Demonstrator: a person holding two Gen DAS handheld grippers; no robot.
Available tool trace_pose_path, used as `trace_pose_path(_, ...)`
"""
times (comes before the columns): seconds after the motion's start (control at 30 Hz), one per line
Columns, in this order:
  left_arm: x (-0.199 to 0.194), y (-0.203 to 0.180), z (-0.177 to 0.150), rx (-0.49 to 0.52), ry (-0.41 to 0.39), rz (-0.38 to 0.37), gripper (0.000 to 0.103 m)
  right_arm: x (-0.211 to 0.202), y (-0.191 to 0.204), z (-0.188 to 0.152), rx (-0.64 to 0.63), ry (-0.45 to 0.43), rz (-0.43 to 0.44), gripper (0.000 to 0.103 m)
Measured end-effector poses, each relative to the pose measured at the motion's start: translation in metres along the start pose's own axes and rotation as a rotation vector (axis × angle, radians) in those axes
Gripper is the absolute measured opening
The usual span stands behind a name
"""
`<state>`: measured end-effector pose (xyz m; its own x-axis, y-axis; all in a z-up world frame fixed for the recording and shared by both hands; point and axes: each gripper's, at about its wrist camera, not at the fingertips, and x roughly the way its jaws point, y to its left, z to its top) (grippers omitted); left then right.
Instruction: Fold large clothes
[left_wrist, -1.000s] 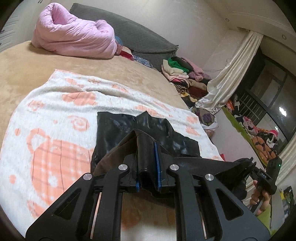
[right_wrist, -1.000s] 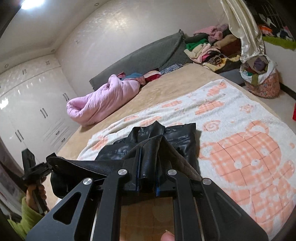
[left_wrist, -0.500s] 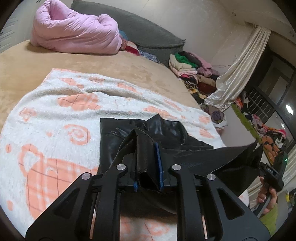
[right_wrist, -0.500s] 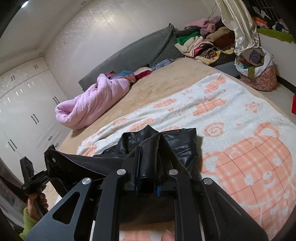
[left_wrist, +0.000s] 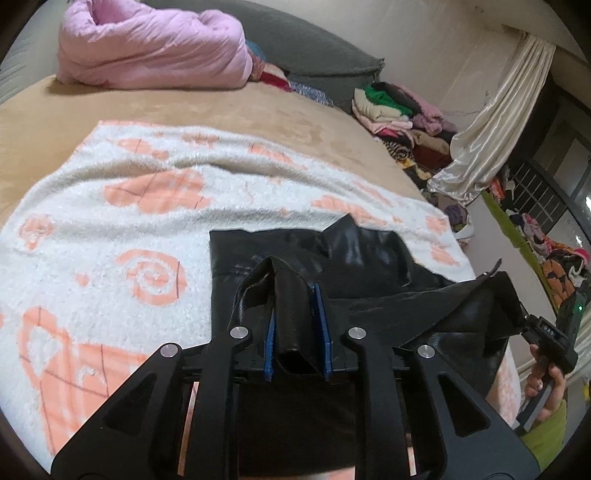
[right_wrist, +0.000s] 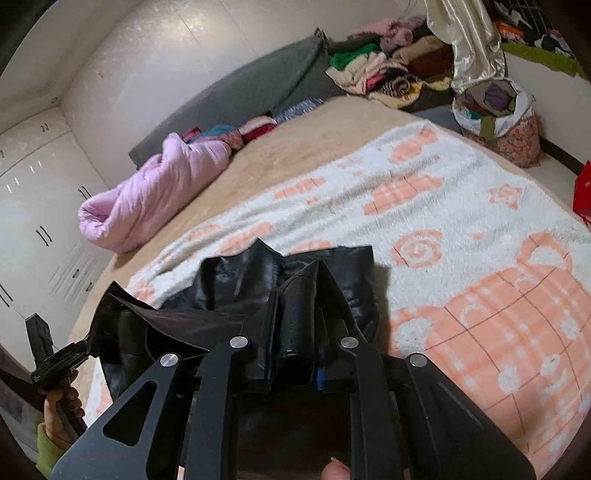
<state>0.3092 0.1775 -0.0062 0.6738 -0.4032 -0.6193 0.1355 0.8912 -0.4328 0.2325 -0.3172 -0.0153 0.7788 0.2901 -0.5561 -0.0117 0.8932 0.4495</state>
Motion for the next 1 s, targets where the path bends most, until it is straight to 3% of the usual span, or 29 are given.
trace_pose_path(0.27, 0.014, 0.008, -0.005, -0.003, 0.0, -0.012, 0.02, 0.03, -0.014, 0.0, -0.003, 0.051, -0.004, 0.025)
trace_pose_path(0.37, 0.007, 0.006, -0.004, 0.003, -0.034, -0.009, 0.035, 0.027, -0.016, -0.001, -0.007, 0.044, 0.015, 0.034)
trace_pose_path(0.4, 0.003, 0.006, -0.003, -0.002, -0.046, -0.013, 0.04, 0.025, -0.015, -0.001, -0.013, 0.037, 0.015, 0.042)
trace_pose_path(0.53, -0.014, 0.005, 0.001, -0.011, -0.097, -0.016, 0.045, 0.014, -0.014, -0.001, -0.031, -0.006, 0.008, 0.065)
trace_pose_path(0.73, -0.042, -0.003, 0.009, 0.045, -0.204, 0.04, 0.055, 0.003, -0.01, 0.001, -0.087, -0.046, -0.04, 0.074)
trace_pose_path(0.8, -0.038, -0.004, 0.01, 0.075, -0.192, 0.076, 0.055, 0.004, -0.007, 0.001, -0.124, -0.048, -0.07, 0.074)
trace_pose_path(0.87, -0.022, -0.003, 0.008, 0.105, -0.14, 0.111, 0.061, 0.01, -0.001, 0.001, -0.173, -0.034, -0.113, 0.074)
trace_pose_path(1.0, 0.021, 0.006, -0.001, 0.13, -0.019, 0.134, 0.061, 0.033, 0.014, 0.003, -0.311, 0.024, -0.175, 0.074)
